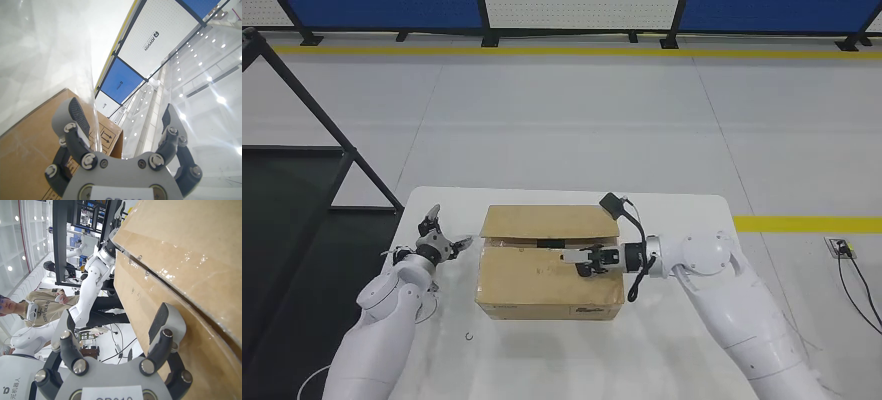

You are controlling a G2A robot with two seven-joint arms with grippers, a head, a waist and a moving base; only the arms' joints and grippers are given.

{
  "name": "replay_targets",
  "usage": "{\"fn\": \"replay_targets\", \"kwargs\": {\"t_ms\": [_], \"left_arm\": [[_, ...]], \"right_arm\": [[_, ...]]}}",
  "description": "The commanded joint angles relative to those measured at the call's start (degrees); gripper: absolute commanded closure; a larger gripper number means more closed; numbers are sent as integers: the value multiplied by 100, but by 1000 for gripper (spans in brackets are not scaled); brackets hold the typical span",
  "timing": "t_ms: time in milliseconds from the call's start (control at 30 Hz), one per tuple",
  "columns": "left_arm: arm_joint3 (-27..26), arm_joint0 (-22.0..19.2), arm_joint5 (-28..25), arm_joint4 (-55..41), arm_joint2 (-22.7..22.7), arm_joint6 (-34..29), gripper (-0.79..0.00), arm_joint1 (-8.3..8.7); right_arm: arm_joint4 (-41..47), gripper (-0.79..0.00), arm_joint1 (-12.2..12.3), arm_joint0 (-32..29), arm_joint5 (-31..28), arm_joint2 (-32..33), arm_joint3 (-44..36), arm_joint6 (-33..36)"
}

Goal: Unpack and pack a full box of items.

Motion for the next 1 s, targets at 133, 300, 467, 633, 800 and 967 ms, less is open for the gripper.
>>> {"fn": "replay_targets", "kwargs": {"t_ms": [133, 300, 467, 633, 800, 967], "left_arm": [[222, -158, -351, -254, -36, 24, -785, -65], [193, -141, -560, -516, -182, -84, -785, -87], [54, -145, -642, -664, -315, -219, -785, -92], [-114, -66, -839, -878, -455, -294, -785, -106], [-491, 185, -1124, -970, -627, -310, -785, -106], [-1102, 550, -1435, -707, -754, -130, -785, -93]], "right_arm": [[-10, -785, 53, -174, -42, 114, -350, -165], [105, -785, 92, -347, -29, 253, -677, -393], [184, -785, 123, -441, -27, 333, -805, -505], [519, -785, 143, -572, -83, 504, -843, -743], [770, -785, 163, -579, 377, 640, -677, -930], [822, -785, 170, -421, 784, 696, -344, -1125]]}}
